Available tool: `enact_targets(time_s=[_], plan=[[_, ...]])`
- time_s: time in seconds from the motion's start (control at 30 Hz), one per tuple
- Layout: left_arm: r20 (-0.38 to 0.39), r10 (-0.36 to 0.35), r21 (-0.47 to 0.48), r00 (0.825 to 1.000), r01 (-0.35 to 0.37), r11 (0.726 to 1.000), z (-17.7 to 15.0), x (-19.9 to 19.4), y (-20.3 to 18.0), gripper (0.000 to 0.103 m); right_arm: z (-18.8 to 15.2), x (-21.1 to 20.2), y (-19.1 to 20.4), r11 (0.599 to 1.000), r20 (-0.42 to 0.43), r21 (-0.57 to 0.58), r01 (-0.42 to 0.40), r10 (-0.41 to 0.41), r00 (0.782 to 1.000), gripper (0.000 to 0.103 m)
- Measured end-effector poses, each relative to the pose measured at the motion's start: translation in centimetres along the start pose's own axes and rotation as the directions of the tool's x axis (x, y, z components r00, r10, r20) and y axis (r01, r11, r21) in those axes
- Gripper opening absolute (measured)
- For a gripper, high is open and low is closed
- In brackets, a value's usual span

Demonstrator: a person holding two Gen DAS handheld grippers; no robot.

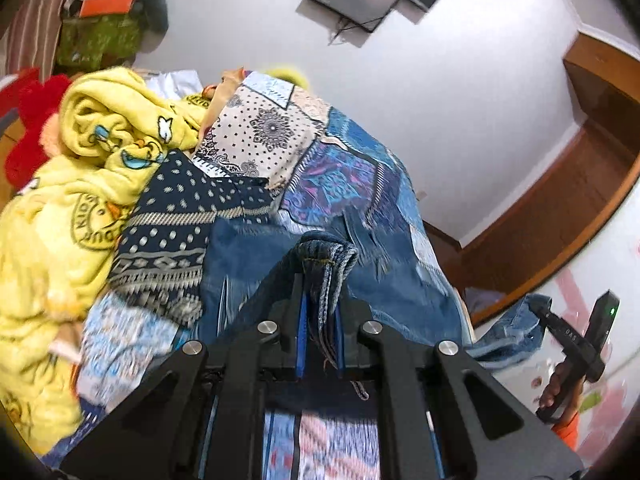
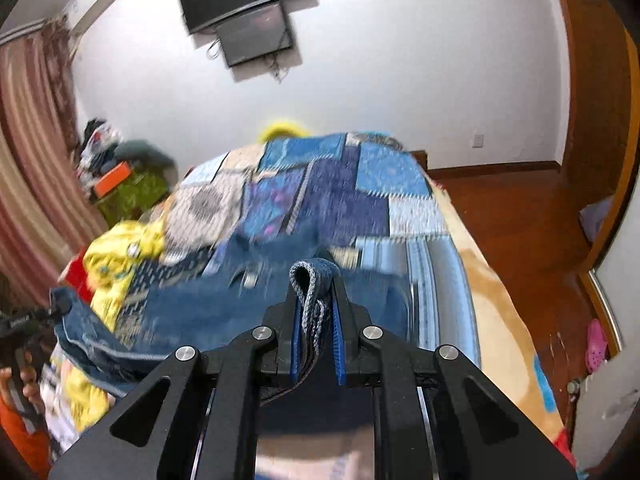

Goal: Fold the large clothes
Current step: 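Grasp the jacket hem with the left gripper while the right gripper grasps the hem beside it, then fold the held hem up toward the collar with both grippers and release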

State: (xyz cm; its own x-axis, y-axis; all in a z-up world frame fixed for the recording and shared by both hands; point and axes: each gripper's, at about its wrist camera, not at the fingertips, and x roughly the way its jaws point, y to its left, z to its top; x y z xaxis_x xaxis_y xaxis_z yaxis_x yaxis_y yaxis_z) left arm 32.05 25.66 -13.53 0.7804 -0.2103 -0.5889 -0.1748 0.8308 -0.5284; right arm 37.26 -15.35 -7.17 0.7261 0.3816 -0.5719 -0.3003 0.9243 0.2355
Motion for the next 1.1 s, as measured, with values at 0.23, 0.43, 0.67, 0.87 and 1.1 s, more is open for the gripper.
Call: enact_targets(time_s=[0.23,0.43,0.67,0.87,1.1], plan=[[-0.109,0.080,-0.030,0.991,-0.083,0.996,3.5,9.9,2.8,0.010,1.4,9.8,-1.4,0.997,-0.072,0.021,0.077,-0.075,0.995,0.011],[-0.213,0.145,-0.055,0.966,-0.160,0.986,3.1,17.5,5.9,0.011,0.3,16.5,-3.4,0.993,-0.199,0.029,0.118,-0.110,0.974,0.012],[-0.188,0.310,0.041,0.932,-0.308,0.951,2.7,18.3,5.4,0.051,0.1,16.8,-4.7,0.976,-0.215,-0.004,0.218,-0.214,0.953,0.042],[-0.133,0.310,0.186,0.942,-0.283,0.941,3.8,14.1,1.3,0.075,1.1,11.9,-3.0,0.993,-0.162,-0.031,0.117,-0.121,0.979,0.070],[-0.110,0.301,0.330,0.947,-0.250,0.910,2.3,11.8,-2.8,0.096,-0.7,8.1,1.7,0.988,-0.156,-0.156,0.012,-0.037,0.987,0.086]])
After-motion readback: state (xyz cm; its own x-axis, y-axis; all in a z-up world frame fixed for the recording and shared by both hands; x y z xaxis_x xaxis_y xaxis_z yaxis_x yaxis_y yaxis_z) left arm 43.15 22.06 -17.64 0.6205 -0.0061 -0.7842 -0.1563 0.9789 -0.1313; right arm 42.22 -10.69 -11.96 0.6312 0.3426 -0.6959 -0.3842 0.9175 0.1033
